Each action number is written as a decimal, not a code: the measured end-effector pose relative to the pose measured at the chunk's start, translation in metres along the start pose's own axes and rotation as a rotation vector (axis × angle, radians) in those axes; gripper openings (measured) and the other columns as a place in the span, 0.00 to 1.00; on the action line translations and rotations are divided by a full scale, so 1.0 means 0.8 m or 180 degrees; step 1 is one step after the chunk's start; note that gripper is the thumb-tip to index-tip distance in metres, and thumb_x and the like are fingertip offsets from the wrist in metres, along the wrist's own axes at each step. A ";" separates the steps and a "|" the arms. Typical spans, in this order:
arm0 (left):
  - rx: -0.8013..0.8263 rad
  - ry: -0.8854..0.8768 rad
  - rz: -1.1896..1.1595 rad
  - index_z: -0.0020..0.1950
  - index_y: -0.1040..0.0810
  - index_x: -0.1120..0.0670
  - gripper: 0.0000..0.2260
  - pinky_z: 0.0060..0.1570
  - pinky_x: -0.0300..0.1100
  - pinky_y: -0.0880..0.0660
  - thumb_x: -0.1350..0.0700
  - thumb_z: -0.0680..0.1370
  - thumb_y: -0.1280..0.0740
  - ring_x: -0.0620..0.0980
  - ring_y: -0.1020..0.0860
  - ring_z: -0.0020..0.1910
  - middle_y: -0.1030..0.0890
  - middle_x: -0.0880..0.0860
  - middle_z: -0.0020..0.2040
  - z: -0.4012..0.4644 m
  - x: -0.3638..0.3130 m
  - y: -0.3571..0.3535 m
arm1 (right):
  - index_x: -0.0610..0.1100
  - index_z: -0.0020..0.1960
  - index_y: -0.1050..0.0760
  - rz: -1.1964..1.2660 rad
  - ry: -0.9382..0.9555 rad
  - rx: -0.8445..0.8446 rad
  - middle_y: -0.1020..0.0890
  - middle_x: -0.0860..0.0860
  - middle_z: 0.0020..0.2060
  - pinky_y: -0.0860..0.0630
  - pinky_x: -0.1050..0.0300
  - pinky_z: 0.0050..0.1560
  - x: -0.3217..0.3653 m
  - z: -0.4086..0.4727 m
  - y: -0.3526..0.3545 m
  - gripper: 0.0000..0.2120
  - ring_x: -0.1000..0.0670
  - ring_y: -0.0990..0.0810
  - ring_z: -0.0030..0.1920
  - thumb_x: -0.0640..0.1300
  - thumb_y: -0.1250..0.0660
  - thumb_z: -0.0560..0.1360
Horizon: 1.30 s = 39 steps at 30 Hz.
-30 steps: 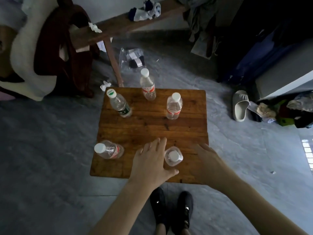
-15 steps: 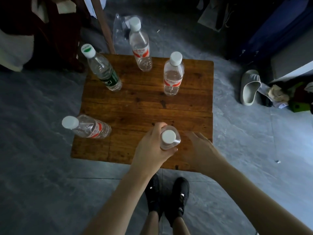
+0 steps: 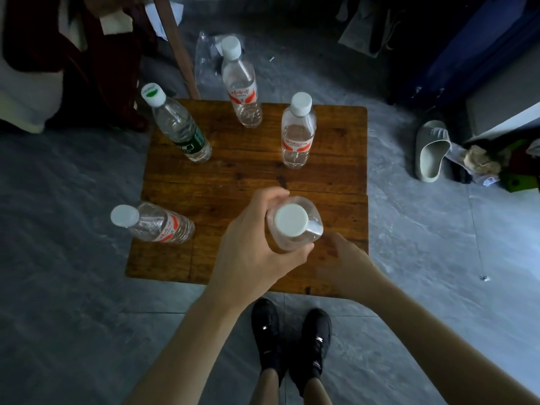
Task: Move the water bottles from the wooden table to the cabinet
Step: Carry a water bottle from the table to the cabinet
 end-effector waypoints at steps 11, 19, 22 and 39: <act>0.0330 -0.0593 -0.0329 0.67 0.26 0.46 0.30 0.62 0.40 0.26 0.51 0.67 0.19 0.44 0.23 0.61 0.21 0.38 0.58 0.007 -0.124 0.047 | 0.41 0.64 0.22 0.3286 -0.0364 0.0197 0.17 0.40 0.60 0.30 0.33 0.68 0.024 -0.075 0.018 0.17 0.38 0.20 0.63 0.31 0.37 0.77; 0.0582 -0.0885 -0.0155 0.68 0.27 0.42 0.31 0.64 0.51 0.26 0.47 0.67 0.20 0.45 0.24 0.65 0.21 0.38 0.63 -0.006 -0.231 0.094 | 0.38 0.62 0.22 0.4284 -0.0205 0.0893 0.18 0.41 0.60 0.26 0.48 0.66 0.086 -0.166 0.049 0.22 0.43 0.18 0.59 0.28 0.42 0.71; 0.0647 -0.0985 -0.0057 0.69 0.27 0.42 0.31 0.65 0.47 0.27 0.46 0.68 0.20 0.43 0.24 0.64 0.21 0.37 0.63 -0.008 -0.277 0.116 | 0.41 0.51 0.16 0.4432 -0.0169 0.0947 0.15 0.43 0.51 0.25 0.50 0.64 0.107 -0.203 0.072 0.21 0.45 0.16 0.55 0.28 0.46 0.74; 0.0819 -0.1311 0.0116 0.62 0.33 0.25 0.30 0.60 0.38 0.29 0.44 0.68 0.20 0.33 0.26 0.61 0.23 0.29 0.60 -0.062 -0.505 0.157 | 0.34 0.60 0.22 0.4943 0.0090 0.0846 0.20 0.36 0.64 0.27 0.48 0.69 0.137 -0.399 0.195 0.15 0.40 0.21 0.65 0.36 0.40 0.77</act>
Point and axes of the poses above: each hand's wrist, its own z-axis towards the middle knuckle, its own y-axis out of the back of the hand, x = y × z, the point moved 9 cm from there along z, towards the middle knuckle
